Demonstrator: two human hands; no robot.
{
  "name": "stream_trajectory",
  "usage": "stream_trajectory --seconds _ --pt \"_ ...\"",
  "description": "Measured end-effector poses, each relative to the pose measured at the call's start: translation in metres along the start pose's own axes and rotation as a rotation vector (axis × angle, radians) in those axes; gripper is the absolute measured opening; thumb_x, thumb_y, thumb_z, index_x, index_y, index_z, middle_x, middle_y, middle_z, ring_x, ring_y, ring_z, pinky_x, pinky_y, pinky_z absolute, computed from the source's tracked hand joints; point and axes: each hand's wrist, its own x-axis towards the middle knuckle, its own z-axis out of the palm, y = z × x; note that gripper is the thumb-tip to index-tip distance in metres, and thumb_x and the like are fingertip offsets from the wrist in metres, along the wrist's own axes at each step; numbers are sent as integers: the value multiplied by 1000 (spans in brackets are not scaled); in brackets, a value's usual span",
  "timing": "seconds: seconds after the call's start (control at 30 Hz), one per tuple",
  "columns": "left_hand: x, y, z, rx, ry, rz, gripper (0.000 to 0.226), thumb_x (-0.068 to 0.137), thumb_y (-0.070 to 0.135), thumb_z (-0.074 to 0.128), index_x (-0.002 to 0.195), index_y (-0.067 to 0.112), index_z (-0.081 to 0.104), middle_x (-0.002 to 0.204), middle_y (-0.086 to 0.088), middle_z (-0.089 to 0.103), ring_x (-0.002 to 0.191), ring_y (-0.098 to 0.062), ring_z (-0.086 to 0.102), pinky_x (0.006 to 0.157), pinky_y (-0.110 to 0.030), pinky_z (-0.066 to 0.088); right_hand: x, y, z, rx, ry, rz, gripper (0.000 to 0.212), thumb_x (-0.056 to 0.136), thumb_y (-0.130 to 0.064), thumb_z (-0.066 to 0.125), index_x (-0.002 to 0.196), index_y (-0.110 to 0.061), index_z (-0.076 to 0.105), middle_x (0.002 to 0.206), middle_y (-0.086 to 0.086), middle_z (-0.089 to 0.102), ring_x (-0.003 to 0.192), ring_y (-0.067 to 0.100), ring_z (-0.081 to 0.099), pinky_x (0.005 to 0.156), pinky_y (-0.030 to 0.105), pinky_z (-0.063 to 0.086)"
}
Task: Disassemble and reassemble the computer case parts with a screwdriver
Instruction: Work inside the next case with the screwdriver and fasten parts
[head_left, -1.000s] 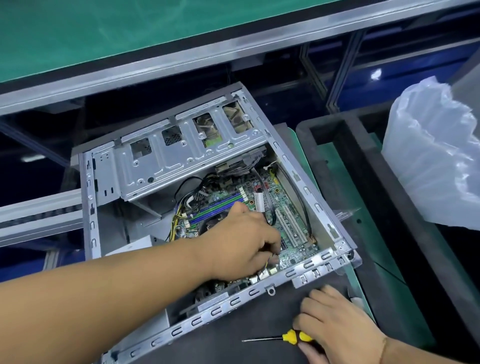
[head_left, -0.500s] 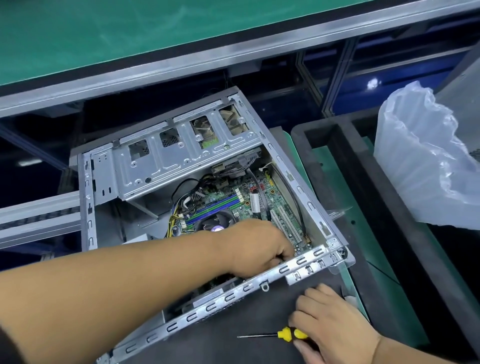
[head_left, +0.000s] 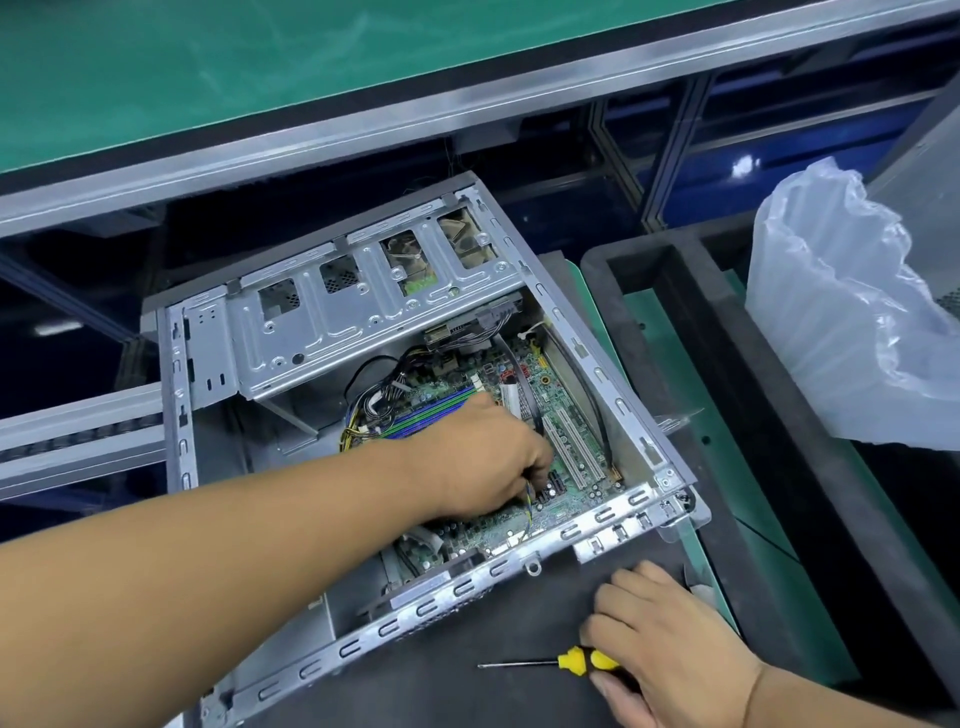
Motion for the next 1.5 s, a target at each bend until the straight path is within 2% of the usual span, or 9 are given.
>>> stream_trajectory --seconds 0.13,0.3,0.43,0.57,0.83,0.93,1.03,1.5 --pt "1 9 11 66 -43 -21 19 88 12 67 97 28 70 86 13 73 82 -7 64 107 -38 33 0 0 0 17 -2 5 23 87 -53 64 95 -33 54 86 -8 42 80 19 42 77 33 29" --pt "-1 12 19 130 0 -31 22 84 10 65 96 28 68 83 10 70 80 -10 62 101 -39 32 -2 -1 0 36 -6 27 23 87 -52 63 94 -32 53 87 -8 41 80 20 41 76 36 35" --pt "-4 10 23 199 2 -15 26 85 21 66 107 33 70 92 14 71 97 -10 53 96 -42 35 -2 -2 -2 42 -7 32 23 89 -52 62 94 -31 55 87 -8 42 79 21 42 75 38 40" --pt "-3 8 27 289 -5 -9 16 85 31 68 100 31 72 95 16 69 102 -11 45 90 -41 34 -2 -3 -5 36 -5 30 22 90 -51 62 94 -30 56 87 -8 43 79 20 43 75 38 39" --pt "-6 6 28 193 51 10 7 90 29 64 89 28 70 87 14 64 96 -11 42 84 -40 31 -1 -6 -9 13 -41 32 24 86 -51 63 93 -29 57 87 -6 45 79 21 42 73 39 38" --pt "-6 6 28 257 56 -9 5 89 30 64 87 27 68 87 14 64 97 -12 43 86 -41 32 -1 -6 -10 13 -46 38 25 85 -51 64 93 -28 58 88 -7 46 79 21 43 73 38 37" --pt "-6 6 30 336 42 -32 6 81 22 68 82 25 62 83 13 60 94 -13 41 84 -42 32 -1 -6 -10 17 -46 47 25 85 -50 64 94 -28 58 87 -7 45 79 21 43 73 39 37" --pt "-3 7 29 296 46 -68 8 87 22 63 89 27 69 89 12 65 97 -14 46 85 -41 30 -1 -8 -11 28 -28 51 22 86 -47 65 93 -27 61 86 -6 47 78 23 45 72 40 41"
